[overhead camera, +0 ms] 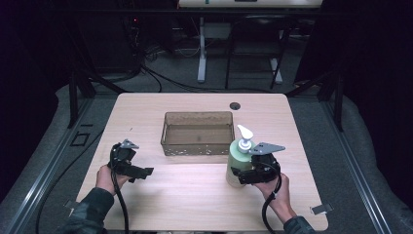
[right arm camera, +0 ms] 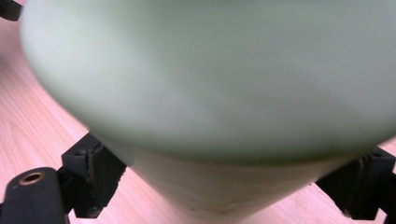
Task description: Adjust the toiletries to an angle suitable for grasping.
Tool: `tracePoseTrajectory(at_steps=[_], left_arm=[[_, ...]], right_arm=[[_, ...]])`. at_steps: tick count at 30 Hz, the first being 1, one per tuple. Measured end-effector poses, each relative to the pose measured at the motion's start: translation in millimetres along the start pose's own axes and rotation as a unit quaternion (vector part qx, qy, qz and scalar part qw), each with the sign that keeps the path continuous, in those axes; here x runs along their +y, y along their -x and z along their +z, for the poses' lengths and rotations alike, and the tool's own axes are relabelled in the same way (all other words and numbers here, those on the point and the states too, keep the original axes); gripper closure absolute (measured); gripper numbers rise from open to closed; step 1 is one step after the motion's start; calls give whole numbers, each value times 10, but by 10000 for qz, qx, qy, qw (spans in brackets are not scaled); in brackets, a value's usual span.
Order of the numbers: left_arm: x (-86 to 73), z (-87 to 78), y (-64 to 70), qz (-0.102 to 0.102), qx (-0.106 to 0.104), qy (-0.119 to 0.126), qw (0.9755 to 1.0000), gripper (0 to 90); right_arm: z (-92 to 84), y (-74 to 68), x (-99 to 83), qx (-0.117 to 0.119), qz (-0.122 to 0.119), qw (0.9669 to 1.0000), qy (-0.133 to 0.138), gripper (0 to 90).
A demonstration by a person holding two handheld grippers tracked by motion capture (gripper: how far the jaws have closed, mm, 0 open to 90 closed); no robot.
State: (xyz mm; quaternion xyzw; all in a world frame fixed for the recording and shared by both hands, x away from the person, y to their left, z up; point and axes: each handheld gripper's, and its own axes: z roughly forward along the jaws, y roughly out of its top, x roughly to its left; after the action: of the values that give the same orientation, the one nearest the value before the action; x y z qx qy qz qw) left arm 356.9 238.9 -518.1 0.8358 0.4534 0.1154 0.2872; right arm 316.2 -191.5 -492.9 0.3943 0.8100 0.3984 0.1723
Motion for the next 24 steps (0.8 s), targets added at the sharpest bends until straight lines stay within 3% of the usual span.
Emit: tracePoseTrajectory(at_steps=[24], left_arm=[[13, 2, 21, 12, -59, 52, 10000, 0]], right_arm=[[291, -179, 232, -11, -43, 10000, -60, 115]])
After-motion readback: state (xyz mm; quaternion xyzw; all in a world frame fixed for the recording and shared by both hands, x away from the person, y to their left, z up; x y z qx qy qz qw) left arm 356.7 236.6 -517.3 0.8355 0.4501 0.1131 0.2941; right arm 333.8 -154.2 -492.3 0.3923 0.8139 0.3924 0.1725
